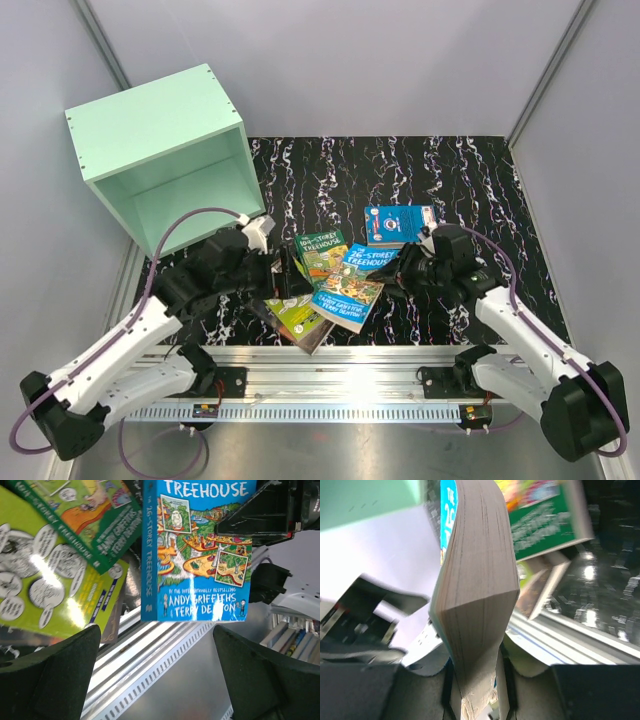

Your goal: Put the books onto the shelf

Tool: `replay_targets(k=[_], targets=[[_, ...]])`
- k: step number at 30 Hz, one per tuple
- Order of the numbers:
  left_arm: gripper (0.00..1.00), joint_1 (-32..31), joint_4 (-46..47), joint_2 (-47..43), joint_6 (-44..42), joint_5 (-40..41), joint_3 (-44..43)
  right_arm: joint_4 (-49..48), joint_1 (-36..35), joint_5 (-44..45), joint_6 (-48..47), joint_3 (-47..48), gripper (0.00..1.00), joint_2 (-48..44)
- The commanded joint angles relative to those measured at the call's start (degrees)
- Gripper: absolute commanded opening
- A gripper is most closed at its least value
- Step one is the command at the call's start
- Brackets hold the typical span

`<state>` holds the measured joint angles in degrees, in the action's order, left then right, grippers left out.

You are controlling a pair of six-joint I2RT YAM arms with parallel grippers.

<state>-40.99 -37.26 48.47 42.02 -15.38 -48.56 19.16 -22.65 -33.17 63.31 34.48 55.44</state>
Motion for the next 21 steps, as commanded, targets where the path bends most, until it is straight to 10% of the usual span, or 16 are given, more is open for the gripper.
replay_targets(k=[1,11,21], targets=[[0.99,-0.3,11.8,3.0,0.0,-8.9,1.6,-9.3,-0.5,-9.3,0.6,4.8,0.00,0.5],[0.98,-0.3,33.3,4.2,8.8,-19.0,10.0,-35.0,-0.5,-15.3,15.0,1.2,0.00,6.7],[0.57,-0.3,39.4,5.1,11.9,-21.8,11.0,-49.1,-1.0,-20.7,20.0,0.1,0.00,14.1]])
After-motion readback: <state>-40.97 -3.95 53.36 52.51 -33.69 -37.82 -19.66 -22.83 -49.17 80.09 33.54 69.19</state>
